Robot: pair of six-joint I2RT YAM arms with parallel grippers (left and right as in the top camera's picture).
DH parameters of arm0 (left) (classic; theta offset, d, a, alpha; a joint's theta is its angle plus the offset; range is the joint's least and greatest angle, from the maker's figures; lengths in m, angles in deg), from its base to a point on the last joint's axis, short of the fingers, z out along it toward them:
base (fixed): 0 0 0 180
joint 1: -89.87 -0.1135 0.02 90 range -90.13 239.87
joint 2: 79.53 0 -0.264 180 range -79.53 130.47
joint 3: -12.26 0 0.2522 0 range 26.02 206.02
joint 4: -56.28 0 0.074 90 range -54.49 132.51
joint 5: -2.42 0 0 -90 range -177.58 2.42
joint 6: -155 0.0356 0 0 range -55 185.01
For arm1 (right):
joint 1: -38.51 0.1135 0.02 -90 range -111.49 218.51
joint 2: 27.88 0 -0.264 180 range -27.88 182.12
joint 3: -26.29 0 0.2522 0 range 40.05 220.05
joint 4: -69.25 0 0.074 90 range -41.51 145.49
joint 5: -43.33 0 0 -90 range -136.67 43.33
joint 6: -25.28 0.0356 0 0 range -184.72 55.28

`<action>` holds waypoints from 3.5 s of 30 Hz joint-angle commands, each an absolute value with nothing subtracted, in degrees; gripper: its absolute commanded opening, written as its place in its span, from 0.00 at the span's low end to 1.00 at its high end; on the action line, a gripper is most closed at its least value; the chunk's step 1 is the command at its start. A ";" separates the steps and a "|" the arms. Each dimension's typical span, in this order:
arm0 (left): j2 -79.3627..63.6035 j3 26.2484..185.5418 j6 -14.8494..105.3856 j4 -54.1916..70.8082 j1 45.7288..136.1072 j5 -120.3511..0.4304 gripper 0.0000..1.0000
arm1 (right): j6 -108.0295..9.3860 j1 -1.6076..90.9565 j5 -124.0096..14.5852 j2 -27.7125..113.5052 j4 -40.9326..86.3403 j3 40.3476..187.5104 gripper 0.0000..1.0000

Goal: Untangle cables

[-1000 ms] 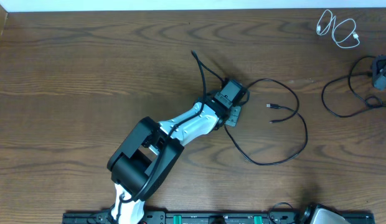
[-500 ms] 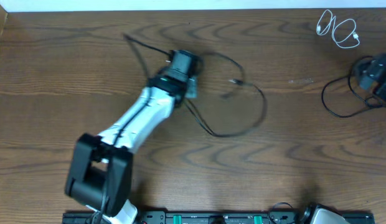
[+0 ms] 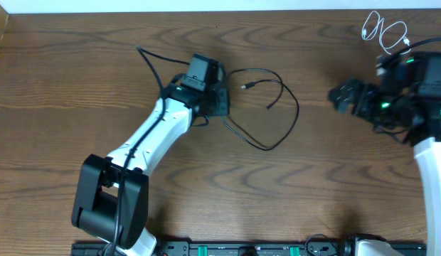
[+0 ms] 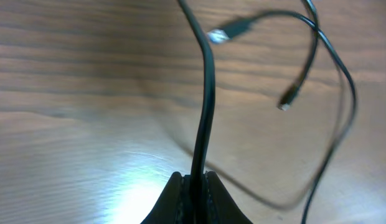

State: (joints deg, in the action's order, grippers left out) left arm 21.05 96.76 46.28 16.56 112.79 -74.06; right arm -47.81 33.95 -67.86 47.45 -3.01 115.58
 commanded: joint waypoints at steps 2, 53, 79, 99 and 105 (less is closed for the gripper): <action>20.83 97.35 45.61 16.23 115.91 -71.81 0.22 | -44.75 38.17 -68.49 47.15 1.03 107.32 0.99; 1.60 97.35 45.85 -4.64 95.39 -77.75 0.91 | -77.65 70.52 -58.79 71.47 32.77 88.08 0.56; -16.59 97.35 47.31 -14.46 95.41 -77.77 0.91 | -78.41 65.47 -41.85 67.76 39.11 105.57 0.01; -15.87 97.35 47.31 -14.46 95.41 -77.77 0.91 | -89.10 49.69 -47.64 88.96 43.72 139.97 0.01; -15.87 97.35 47.31 -14.46 95.41 -77.77 0.91 | -90.30 49.30 -46.59 101.68 51.59 140.78 0.01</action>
